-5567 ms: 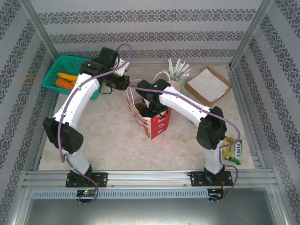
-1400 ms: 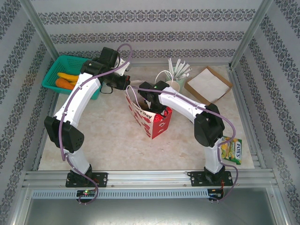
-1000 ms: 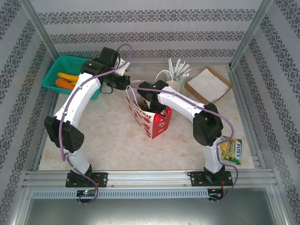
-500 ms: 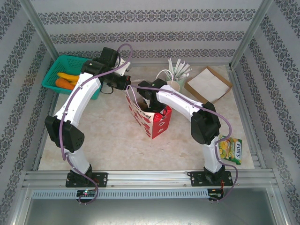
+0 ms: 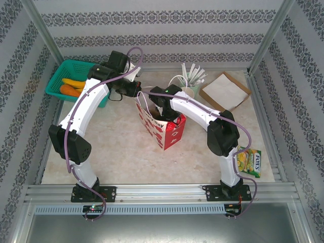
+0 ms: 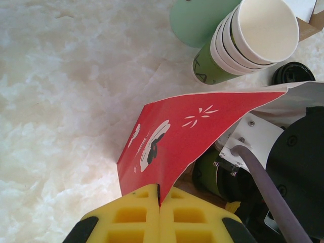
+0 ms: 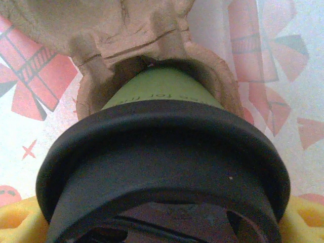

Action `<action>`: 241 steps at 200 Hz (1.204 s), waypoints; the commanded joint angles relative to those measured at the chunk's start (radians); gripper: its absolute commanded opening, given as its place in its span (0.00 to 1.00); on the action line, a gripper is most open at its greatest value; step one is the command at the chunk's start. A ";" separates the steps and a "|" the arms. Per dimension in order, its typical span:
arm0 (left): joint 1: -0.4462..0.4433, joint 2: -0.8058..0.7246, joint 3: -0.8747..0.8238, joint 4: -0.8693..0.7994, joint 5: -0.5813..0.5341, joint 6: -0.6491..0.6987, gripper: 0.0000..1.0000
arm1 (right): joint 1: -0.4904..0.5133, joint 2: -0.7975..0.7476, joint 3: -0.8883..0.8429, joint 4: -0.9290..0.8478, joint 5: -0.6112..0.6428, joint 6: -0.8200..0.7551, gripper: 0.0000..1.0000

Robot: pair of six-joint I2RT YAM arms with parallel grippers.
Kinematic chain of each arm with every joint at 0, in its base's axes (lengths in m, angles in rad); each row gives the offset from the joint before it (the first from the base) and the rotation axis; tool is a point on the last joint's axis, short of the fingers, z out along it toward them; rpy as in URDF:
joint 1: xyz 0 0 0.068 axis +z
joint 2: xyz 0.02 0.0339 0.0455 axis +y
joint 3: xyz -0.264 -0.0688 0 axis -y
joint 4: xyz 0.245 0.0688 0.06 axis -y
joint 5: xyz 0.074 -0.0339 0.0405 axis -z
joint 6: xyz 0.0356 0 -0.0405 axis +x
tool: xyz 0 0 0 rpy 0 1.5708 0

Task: Pack the takeout coffee

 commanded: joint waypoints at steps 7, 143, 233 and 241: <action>0.000 -0.001 0.022 0.013 -0.006 -0.019 0.00 | -0.001 -0.026 0.008 0.008 -0.031 0.015 0.69; -0.001 -0.003 0.021 0.007 -0.011 -0.015 0.00 | 0.005 -0.068 0.080 -0.048 0.039 0.030 0.98; -0.002 -0.008 0.016 0.016 -0.025 -0.015 0.00 | 0.024 -0.144 0.094 -0.062 0.073 0.059 0.98; -0.001 -0.007 0.018 0.017 -0.024 -0.016 0.00 | 0.026 -0.150 0.093 -0.061 0.079 0.059 0.98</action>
